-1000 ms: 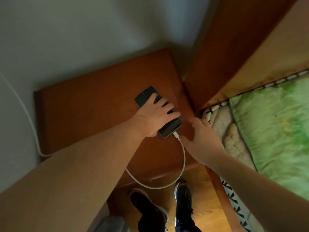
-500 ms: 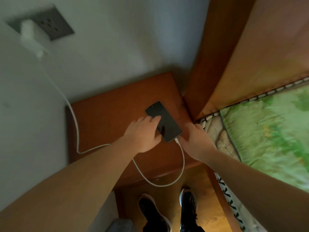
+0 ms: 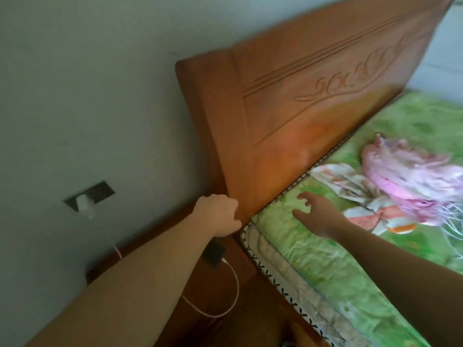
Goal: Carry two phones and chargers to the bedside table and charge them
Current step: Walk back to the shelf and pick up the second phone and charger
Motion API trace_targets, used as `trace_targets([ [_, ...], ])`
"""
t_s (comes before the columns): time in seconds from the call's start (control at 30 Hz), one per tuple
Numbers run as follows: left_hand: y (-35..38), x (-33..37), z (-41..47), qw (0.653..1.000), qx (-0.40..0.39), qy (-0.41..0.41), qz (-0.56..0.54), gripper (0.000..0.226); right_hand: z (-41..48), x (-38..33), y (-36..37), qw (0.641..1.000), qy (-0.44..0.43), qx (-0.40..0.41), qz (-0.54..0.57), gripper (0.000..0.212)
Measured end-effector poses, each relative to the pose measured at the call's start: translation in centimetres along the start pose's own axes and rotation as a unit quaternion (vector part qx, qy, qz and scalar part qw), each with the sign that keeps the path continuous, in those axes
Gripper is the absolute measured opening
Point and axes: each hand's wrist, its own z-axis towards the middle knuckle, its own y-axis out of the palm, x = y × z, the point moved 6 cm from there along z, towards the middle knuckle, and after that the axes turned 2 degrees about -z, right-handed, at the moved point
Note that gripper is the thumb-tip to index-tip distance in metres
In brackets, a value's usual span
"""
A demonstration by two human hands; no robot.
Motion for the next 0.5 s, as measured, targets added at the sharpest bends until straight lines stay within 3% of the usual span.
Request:
trace_targets([
  [0.07, -3.1, 5.7, 0.2, 0.997, 0.042, 0.045, 0.046, 0.045, -3.5, 2.8, -5.0, 0.998, 0.028, 0.056, 0.008, 0.052],
  [0.27, -11.1, 28.3, -1.6, 0.976, 0.090, 0.196, 0.036, 0.054, -19.5, 15.8, -18.9, 0.970, 0.146, 0.190, 0.039, 0.045],
  [0.5, -14.9, 58.5, -9.8, 0.904, 0.155, 0.397, 0.008, 0.050, -44.9, 34.0, -29.4, 0.888, 0.318, 0.327, 0.062, 0.045],
])
